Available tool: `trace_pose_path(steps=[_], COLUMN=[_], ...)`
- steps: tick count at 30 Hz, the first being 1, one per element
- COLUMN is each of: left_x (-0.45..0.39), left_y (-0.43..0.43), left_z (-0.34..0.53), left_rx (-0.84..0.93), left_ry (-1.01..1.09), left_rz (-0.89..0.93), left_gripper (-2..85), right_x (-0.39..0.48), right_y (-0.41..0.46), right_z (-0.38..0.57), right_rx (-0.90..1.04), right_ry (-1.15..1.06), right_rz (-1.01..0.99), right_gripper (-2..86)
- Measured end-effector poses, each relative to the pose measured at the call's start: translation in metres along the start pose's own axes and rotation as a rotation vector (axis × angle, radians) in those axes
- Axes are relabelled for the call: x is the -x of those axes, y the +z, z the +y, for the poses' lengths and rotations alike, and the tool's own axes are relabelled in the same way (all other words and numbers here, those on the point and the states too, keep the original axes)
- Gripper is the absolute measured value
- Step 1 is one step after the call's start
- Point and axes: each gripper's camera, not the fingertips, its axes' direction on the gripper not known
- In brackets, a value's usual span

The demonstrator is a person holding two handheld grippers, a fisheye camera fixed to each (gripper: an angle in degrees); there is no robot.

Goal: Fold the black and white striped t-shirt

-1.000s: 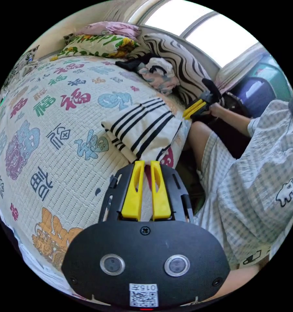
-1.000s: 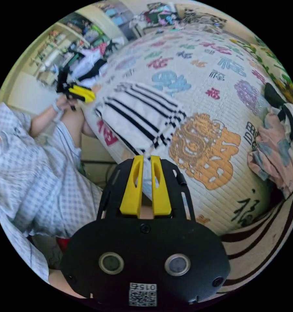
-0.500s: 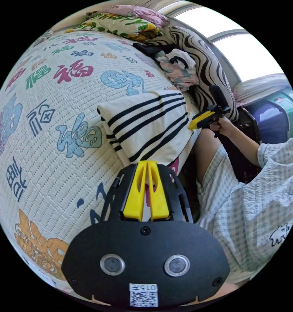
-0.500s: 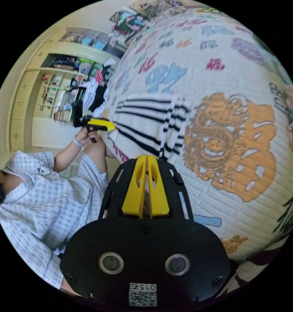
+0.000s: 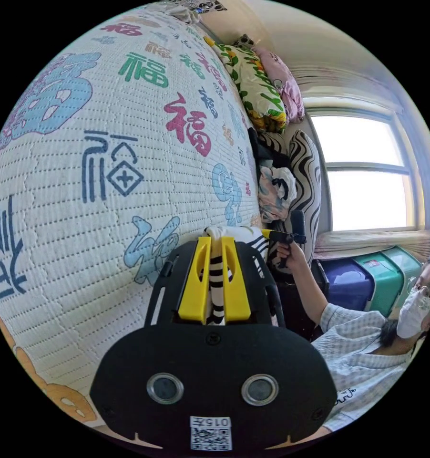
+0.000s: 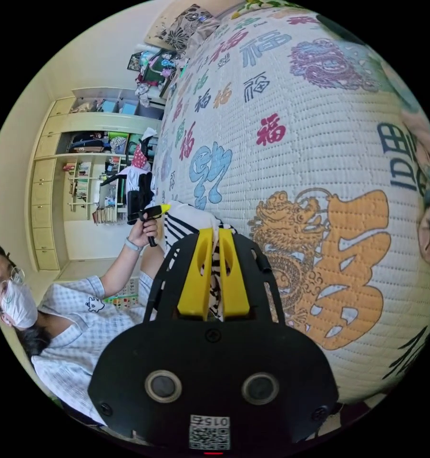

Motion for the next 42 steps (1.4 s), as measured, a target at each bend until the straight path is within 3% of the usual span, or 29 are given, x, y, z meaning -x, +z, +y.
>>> trace_pose_path(steps=[8,12,15,18,21,27,29,32,37,42], left_x=[-0.038,-0.100,-0.139,-0.156,-0.154,-0.196,-0.204,-0.202,-0.211,-0.261], left_y=[-0.024,-0.058,-0.052,-0.026,-0.039,-0.077,-0.106,-0.156,-0.172,-0.156], left_z=[0.007,0.050,0.088,0.107,0.110,0.112,0.115,0.117,0.101,0.085], left_rx=[-0.024,-0.038,0.047,0.181,0.111,0.181,0.124,0.013,0.033,0.097], left_ry=[-0.001,0.120,0.174,0.199,0.157,0.210,0.190,0.122,0.121,0.178], left_rz=[0.011,-0.035,-0.009,-0.169,-0.171,-0.244,-0.214,-0.107,0.082,0.136], left_gripper=[5.4,6.4,5.4,1.3,-0.4,0.4,3.4,11.1,13.9,11.8], right_x=[-0.049,-0.035,-0.028,-0.047,-0.075,-0.106,-0.122,-0.161,-0.208,-0.229], right_y=[0.007,-0.002,0.033,0.090,0.110,0.112,0.093,0.074,0.122,0.200], right_z=[-0.002,0.025,0.039,0.035,0.029,0.029,0.035,0.034,-0.010,-0.068], right_rx=[-0.088,-0.153,-0.031,0.137,0.079,0.040,-0.107,-0.274,-0.149,-0.014], right_ry=[0.035,-0.089,-0.195,-0.164,-0.124,-0.118,-0.152,-0.154,-0.125,-0.169], right_rz=[-0.109,0.000,-0.042,0.052,0.003,0.040,-0.063,-0.192,-0.219,-0.411], right_gripper=[4.8,2.1,0.0,-0.7,-0.7,0.5,2.5,13.6,17.6,11.0])
